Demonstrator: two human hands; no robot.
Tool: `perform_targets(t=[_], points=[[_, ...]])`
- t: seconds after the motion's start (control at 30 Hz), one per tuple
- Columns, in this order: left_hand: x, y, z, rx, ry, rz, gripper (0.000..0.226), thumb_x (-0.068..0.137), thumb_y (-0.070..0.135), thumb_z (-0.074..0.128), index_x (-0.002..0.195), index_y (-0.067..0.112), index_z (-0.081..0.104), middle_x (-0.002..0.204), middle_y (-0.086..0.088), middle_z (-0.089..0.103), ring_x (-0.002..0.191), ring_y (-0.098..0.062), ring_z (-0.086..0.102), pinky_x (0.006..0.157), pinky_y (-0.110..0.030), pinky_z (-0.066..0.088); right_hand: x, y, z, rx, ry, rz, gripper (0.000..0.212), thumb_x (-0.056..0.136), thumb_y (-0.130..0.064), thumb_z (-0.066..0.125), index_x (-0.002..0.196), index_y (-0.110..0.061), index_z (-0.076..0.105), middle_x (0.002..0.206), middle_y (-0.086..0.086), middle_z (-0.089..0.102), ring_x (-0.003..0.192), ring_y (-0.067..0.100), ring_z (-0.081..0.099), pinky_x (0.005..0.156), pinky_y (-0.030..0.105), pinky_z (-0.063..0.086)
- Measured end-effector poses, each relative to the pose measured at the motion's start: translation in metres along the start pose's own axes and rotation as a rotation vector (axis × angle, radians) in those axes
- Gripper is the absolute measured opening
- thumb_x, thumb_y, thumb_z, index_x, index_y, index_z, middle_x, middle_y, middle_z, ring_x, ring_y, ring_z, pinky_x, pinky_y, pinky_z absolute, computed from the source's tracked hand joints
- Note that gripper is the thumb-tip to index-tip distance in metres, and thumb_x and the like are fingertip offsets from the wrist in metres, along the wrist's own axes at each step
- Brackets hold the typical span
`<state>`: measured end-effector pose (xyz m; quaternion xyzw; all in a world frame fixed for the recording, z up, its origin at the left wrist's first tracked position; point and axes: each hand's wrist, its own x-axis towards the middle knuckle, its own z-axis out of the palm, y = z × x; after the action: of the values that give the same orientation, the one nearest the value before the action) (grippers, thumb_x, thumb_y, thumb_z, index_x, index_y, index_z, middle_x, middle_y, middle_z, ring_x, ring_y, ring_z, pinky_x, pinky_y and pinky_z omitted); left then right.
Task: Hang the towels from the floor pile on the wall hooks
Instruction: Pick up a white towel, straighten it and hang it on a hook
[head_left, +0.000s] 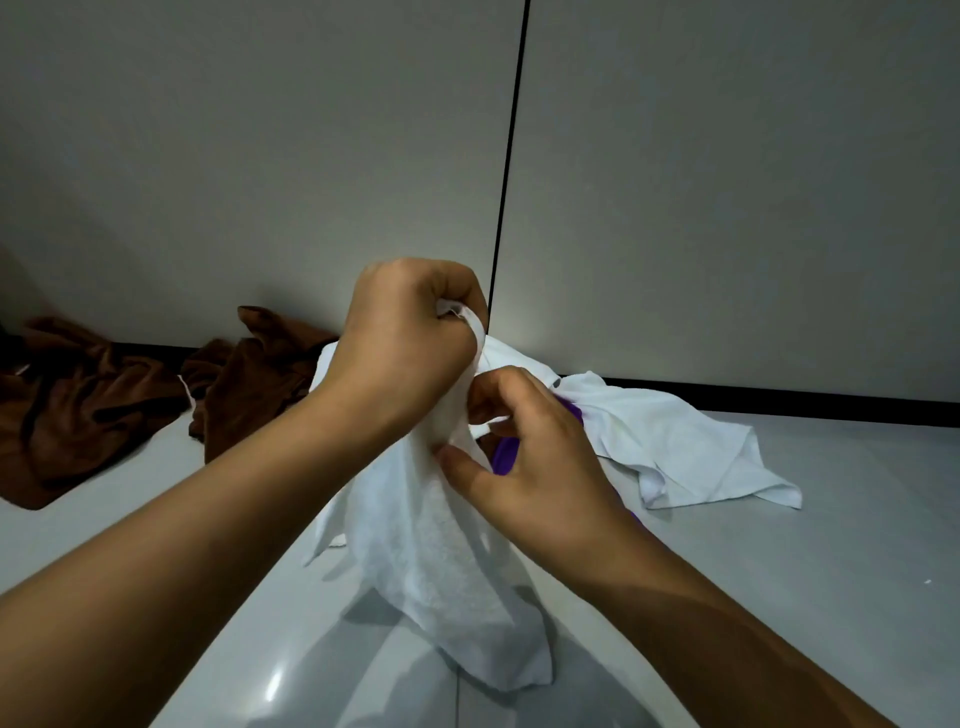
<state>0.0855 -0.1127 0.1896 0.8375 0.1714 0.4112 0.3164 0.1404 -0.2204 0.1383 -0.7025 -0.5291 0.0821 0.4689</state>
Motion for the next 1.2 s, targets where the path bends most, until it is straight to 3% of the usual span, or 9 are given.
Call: perform_targets(t=[0.1,0.27,0.33,0.5,0.63,0.73,0.93,1.07,1.2], points=[[0.002,-0.002,0.001,-0.026,0.061,-0.030,0.029,0.048,0.009,0.029,0.046,0.028,0.050,0.042,0.009,0.052,0.051,-0.004,0.050,0.045,-0.010,0.033,-0.003,-0.003,0.004,-0.012,0.034,-0.097,0.019,0.077,-0.022,0.066,0.077,-0.031,0.050,0.089,-0.012,0.052,0.088,0.003,0.052,0.076,0.017,0.045],[-0.001,-0.001,0.003,-0.094,0.063,-0.045,0.029,0.047,0.008,0.029,0.043,0.026,0.051,0.043,0.012,0.054,0.048,-0.002,0.050,0.046,-0.012,0.036,-0.005,-0.006,0.003,0.239,0.005,0.119,0.032,0.079,-0.024,0.072,0.087,-0.035,0.043,0.082,-0.026,0.055,0.079,-0.004,0.055,0.068,0.015,0.050],[-0.001,0.001,0.003,-0.114,0.072,-0.029,0.030,0.048,0.008,0.030,0.043,0.028,0.051,0.044,0.012,0.054,0.049,-0.002,0.051,0.048,-0.012,0.038,-0.003,-0.006,0.002,0.265,0.029,0.130,0.032,0.077,-0.026,0.073,0.088,-0.033,0.044,0.086,-0.027,0.056,0.084,-0.003,0.056,0.072,0.017,0.052],[-0.002,0.004,0.002,-0.164,0.121,-0.042,0.030,0.048,0.006,0.032,0.044,0.027,0.053,0.043,0.013,0.054,0.046,0.000,0.050,0.046,-0.011,0.037,-0.001,-0.005,0.005,0.321,0.013,0.148,0.031,0.076,-0.026,0.075,0.091,-0.027,0.048,0.090,-0.007,0.063,0.087,0.010,0.062,0.080,0.030,0.054],[-0.002,0.005,0.000,-0.183,0.144,-0.044,0.030,0.046,0.006,0.030,0.044,0.023,0.054,0.041,0.012,0.052,0.044,0.000,0.049,0.044,-0.011,0.035,-0.006,0.009,0.016,0.378,-0.115,0.224,0.032,0.073,-0.031,0.076,0.094,-0.034,0.052,0.096,-0.005,0.068,0.092,0.008,0.065,0.085,0.037,0.054],[-0.001,0.005,-0.002,-0.207,0.168,-0.047,0.031,0.045,0.005,0.028,0.044,0.022,0.055,0.042,0.012,0.054,0.043,0.001,0.049,0.044,-0.011,0.036,-0.017,0.022,0.024,0.338,-0.212,0.260,0.030,0.077,-0.026,0.076,0.098,-0.037,0.057,0.106,-0.011,0.067,0.098,-0.001,0.063,0.085,0.022,0.052],[0.003,0.000,-0.009,-0.202,0.242,-0.089,0.036,0.051,-0.005,0.032,0.046,0.021,0.055,0.041,0.014,0.053,0.044,0.001,0.050,0.045,-0.010,0.037,-0.041,0.054,0.029,-0.064,-0.465,0.389,0.029,0.089,-0.026,0.059,0.118,-0.017,0.060,0.113,0.000,0.065,0.099,0.009,0.062,0.082,0.016,0.048],[0.006,-0.008,-0.016,-0.182,0.315,-0.179,0.038,0.054,-0.012,0.030,0.048,0.016,0.056,0.039,0.012,0.052,0.042,-0.001,0.049,0.043,-0.011,0.037,-0.049,0.081,0.020,-0.171,-0.556,0.443,0.021,0.089,-0.010,0.048,0.104,-0.018,0.059,0.093,-0.004,0.062,0.082,0.008,0.060,0.063,0.006,0.043],[0.007,-0.028,-0.023,-0.187,0.421,-0.283,0.034,0.049,-0.003,0.030,0.047,0.017,0.058,0.039,0.010,0.052,0.042,-0.005,0.048,0.047,-0.014,0.037,-0.051,0.107,0.003,-0.217,-0.402,0.507,0.033,0.081,0.001,0.044,0.100,-0.019,0.062,0.095,-0.003,0.065,0.088,0.014,0.062,0.074,0.022,0.049]])
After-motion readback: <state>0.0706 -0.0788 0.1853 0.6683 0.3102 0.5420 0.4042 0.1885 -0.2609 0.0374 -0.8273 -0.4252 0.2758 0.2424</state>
